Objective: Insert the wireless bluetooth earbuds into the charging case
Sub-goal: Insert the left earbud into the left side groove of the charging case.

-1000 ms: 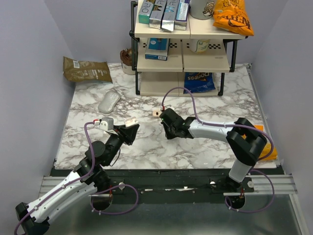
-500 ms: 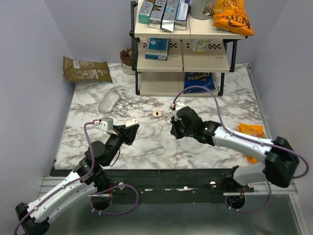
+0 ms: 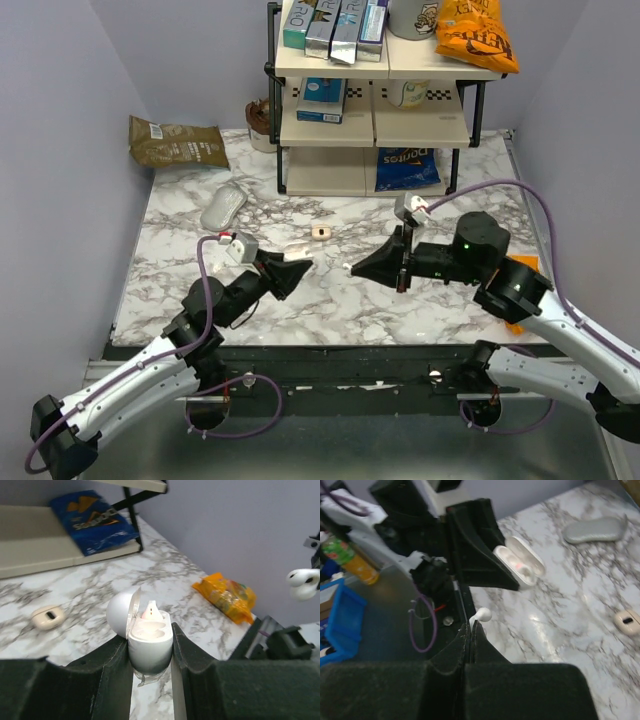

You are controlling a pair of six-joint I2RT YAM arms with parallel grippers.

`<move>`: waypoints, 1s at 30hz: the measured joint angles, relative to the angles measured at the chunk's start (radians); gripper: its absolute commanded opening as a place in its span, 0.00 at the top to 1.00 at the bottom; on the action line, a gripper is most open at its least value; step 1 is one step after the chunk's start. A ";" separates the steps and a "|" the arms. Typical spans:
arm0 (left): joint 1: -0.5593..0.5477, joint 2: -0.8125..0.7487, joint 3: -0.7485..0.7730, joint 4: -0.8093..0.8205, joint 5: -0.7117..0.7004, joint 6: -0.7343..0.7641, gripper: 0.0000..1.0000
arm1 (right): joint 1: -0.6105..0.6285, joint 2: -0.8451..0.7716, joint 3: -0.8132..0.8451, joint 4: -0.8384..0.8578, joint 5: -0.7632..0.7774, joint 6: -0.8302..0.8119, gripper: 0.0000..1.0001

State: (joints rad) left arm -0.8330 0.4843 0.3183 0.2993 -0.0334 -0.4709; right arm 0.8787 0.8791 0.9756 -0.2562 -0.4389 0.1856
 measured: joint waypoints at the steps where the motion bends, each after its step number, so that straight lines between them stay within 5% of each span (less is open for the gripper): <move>1: 0.000 0.018 0.014 0.020 0.052 0.010 1.00 | 0.000 -0.013 0.017 0.001 -0.043 -0.003 0.99; 7: 0.016 0.170 0.119 0.163 0.385 0.044 1.00 | 0.000 -0.042 0.107 -0.011 -0.220 -0.023 0.99; 16: 0.062 0.449 0.250 0.325 0.837 -0.017 1.00 | 0.000 -0.033 0.133 -0.102 -0.289 -0.102 0.99; 30: 0.065 0.543 0.308 0.441 1.102 -0.090 1.00 | 0.000 0.001 0.135 -0.144 -0.311 -0.161 0.99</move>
State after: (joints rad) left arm -0.7677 1.0275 0.6266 0.7399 1.0691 -0.5606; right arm 0.8787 0.8803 1.1107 -0.4004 -0.7498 0.0246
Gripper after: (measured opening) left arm 0.374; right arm 0.019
